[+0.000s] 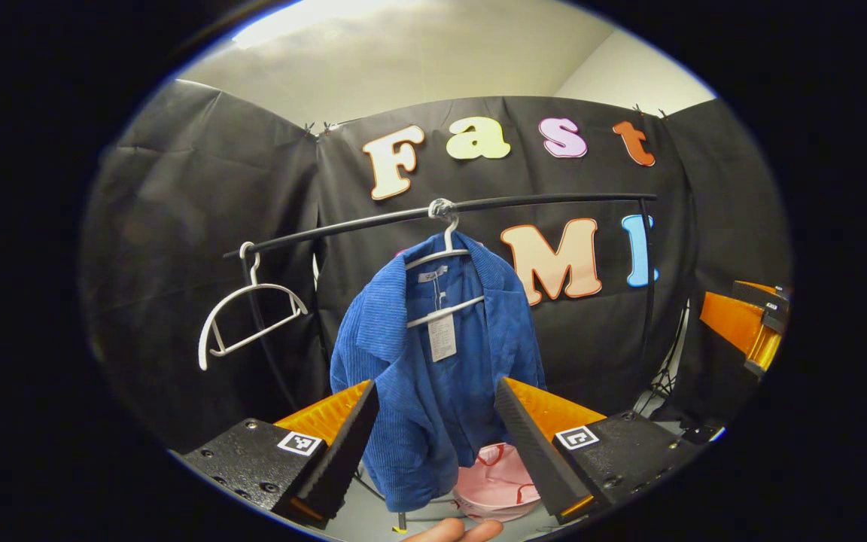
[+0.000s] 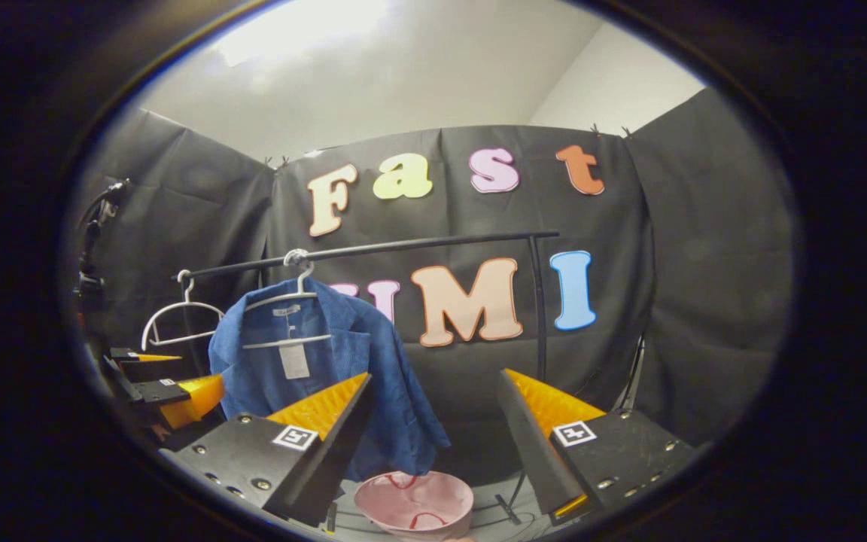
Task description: Grasp the clothes on the hanger with both hands and then place them into the laundry hamper below.
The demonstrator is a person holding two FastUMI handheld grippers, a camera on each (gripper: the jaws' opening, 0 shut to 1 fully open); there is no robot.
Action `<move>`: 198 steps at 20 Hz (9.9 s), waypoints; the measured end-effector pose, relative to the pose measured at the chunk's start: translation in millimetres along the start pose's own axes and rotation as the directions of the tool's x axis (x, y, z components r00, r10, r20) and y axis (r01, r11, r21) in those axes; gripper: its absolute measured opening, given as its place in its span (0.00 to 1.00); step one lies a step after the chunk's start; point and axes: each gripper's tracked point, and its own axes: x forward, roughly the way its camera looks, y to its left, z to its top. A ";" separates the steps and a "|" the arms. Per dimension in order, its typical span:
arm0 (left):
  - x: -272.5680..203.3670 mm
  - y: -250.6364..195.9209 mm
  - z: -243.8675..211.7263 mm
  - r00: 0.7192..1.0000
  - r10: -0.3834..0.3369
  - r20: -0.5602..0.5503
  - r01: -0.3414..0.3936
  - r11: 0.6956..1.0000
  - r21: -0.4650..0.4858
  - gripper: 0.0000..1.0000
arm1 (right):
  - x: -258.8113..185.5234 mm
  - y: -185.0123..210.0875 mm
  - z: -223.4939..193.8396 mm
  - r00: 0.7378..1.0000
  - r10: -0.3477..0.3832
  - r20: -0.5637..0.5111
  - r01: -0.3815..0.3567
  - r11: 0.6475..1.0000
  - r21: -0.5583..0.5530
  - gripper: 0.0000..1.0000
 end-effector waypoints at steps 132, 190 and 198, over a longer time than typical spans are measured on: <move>130.0 162.4 14.5 0.975 0.219 -0.030 -0.219 0.976 -0.011 0.01 | 427.8 108.6 -43.3 0.996 0.016 0.091 -0.020 0.999 0.042 0.02; 171.3 -42.8 -66.2 0.943 -0.333 -0.019 0.327 0.934 -0.142 0.01 | 250.9 53.0 -125.1 0.923 0.162 -0.349 -0.192 0.980 -0.053 0.03; 176.8 -85.7 -44.4 0.939 -0.345 0.012 0.342 0.928 -0.148 0.01 | 227.4 53.6 -107.1 0.930 0.137 -0.340 -0.162 0.986 -0.048 0.03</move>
